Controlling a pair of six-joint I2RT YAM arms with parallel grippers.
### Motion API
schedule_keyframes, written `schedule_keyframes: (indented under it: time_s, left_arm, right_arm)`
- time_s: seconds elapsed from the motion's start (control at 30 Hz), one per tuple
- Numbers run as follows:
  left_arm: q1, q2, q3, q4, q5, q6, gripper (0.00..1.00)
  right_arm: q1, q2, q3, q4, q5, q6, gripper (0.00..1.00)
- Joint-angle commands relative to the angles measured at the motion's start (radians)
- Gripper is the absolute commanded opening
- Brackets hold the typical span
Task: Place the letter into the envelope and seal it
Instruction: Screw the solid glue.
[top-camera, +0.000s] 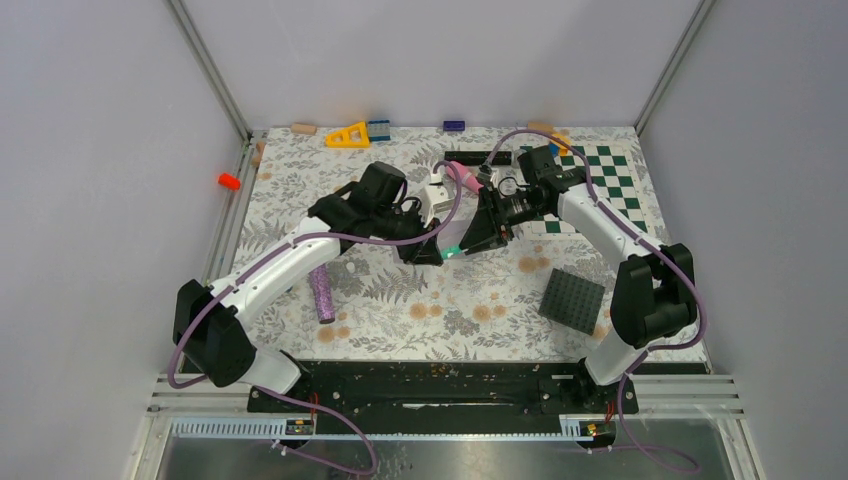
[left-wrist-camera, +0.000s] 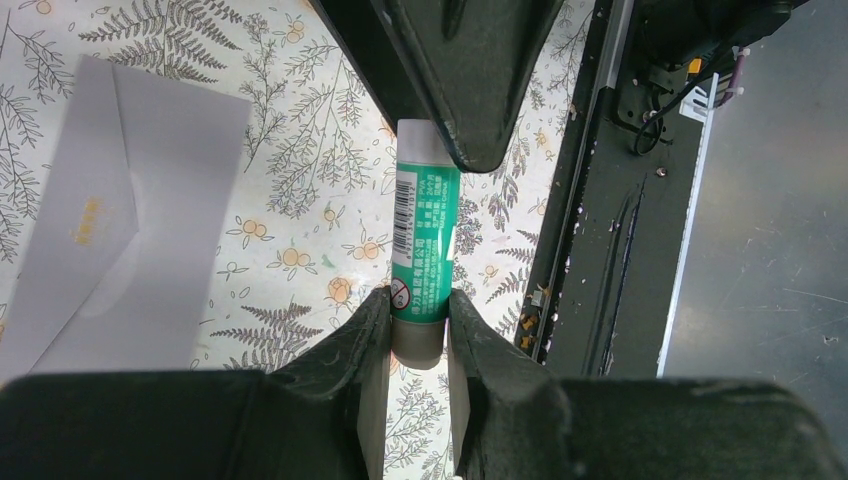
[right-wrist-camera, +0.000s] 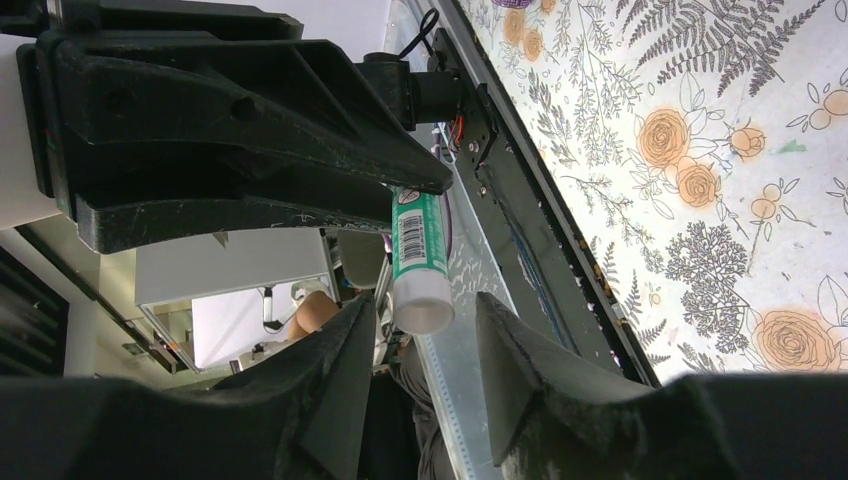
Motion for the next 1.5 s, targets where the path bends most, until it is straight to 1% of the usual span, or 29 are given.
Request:
schedule_keyframes:
  time_s: [0.0,0.13,0.23,0.33,0.5,0.63,0.7,0.77,0.83,0.97,1.17,1.23,1.3,1.33,1.37,1.4,1.47]
  left_arm:
    - [-0.005,-0.025,-0.005,0.052,-0.009,0.001,0.06]
    - [-0.005,-0.026,-0.01,0.052,-0.002,0.002,0.06]
    - [-0.005,-0.027,-0.013,0.052,0.006,0.002,0.06]
    - [-0.005,-0.029,-0.014,0.052,0.009,0.003,0.06]
    - [-0.005,-0.026,-0.013,0.052,0.013,0.001,0.06]
    - [-0.004,-0.018,-0.011,0.052,0.027,-0.004,0.06]
    - [-0.005,-0.013,-0.013,0.052,0.051,-0.006,0.06]
    - [-0.003,-0.006,-0.014,0.052,0.089,-0.012,0.06]
    - [-0.004,0.006,-0.008,0.04,0.146,-0.013,0.06]
    - [0.001,0.045,0.021,-0.012,0.297,-0.015,0.06]
    - [0.026,0.113,0.05,-0.062,0.485,-0.029,0.06]
    - [0.038,0.128,0.051,-0.061,0.529,-0.04,0.07]
    - [0.05,0.143,0.054,-0.062,0.568,-0.05,0.07]
    - [0.057,0.149,0.057,-0.067,0.582,-0.05,0.07]
    - [0.059,0.153,0.058,-0.069,0.589,-0.05,0.07]
    - [0.061,0.156,0.06,-0.071,0.59,-0.051,0.07]
    - [0.061,0.152,0.061,-0.071,0.575,-0.05,0.07]
  right_arm:
    - [0.01,-0.023,-0.001,0.016,-0.017,0.014,0.46]
    - [0.01,-0.024,0.006,0.013,-0.02,0.008,0.44]
    - [0.009,-0.025,0.011,0.012,-0.014,0.006,0.46]
    - [0.009,-0.024,0.013,0.012,-0.012,0.007,0.45]
    - [0.01,-0.025,0.01,0.012,-0.007,0.0,0.36]
    - [0.01,-0.03,0.006,0.012,0.001,-0.018,0.31]
    - [0.01,-0.037,0.006,0.012,-0.007,-0.039,0.26]
    - [0.012,-0.051,0.007,-0.006,-0.023,-0.094,0.22]
    - [0.023,-0.069,0.029,-0.081,-0.015,-0.218,0.22]
    - [0.044,-0.119,0.054,-0.19,0.021,-0.447,0.26]
    - [0.05,-0.202,0.009,-0.192,0.034,-0.616,0.29]
    - [0.053,-0.233,-0.014,-0.188,0.047,-0.679,0.31]
    - [0.056,-0.264,-0.042,-0.178,0.062,-0.735,0.37]
    - [0.057,-0.278,-0.058,-0.165,0.073,-0.753,0.41]
    - [0.059,-0.295,-0.072,-0.15,0.086,-0.762,0.48]
    - [0.059,-0.307,-0.085,-0.124,0.099,-0.746,0.55]
    - [0.059,-0.312,-0.086,-0.083,0.121,-0.681,0.65]
